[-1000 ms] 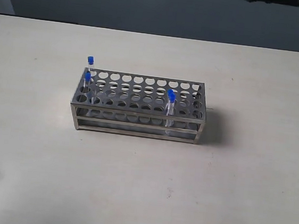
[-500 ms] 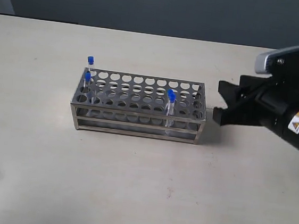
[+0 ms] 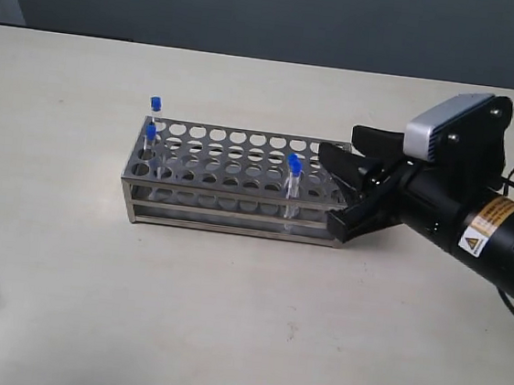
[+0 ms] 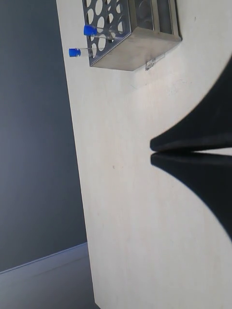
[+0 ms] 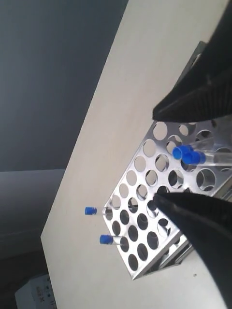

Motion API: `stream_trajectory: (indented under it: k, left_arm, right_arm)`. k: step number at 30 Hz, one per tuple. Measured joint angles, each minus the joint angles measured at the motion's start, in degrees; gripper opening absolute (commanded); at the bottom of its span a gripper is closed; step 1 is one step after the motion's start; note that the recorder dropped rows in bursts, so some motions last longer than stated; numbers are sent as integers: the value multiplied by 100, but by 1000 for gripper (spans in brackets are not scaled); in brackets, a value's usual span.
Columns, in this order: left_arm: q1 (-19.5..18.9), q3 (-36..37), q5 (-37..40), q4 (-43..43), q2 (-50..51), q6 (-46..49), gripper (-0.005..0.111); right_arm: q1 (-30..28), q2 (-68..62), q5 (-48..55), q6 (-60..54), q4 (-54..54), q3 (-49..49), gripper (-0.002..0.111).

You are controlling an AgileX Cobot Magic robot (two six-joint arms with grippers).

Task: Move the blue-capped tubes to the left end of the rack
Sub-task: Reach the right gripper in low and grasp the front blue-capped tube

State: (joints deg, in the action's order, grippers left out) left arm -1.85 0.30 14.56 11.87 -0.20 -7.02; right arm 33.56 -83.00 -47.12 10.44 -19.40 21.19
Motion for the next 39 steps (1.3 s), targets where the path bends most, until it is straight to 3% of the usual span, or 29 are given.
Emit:
stream_trajectory:
  k: [15, 34, 37, 39]
  left_arm:
    - [0, 0, 0, 0, 0, 0, 1]
    - [0, 0, 0, 0, 0, 0, 1]
    - [0, 0, 0, 0, 0, 0, 1]
    - [0, 0, 0, 0, 0, 0, 1]
  right_arm:
    - [0, -2069, -2073, -408, -61, 10, 45]
    - [0, -2638, -1636, -332, -88, 694, 45]
    - [0, -2638, -1601, -327, -41, 694, 27]
    - [0, -2638, -1592, -305, 1, 694, 5]
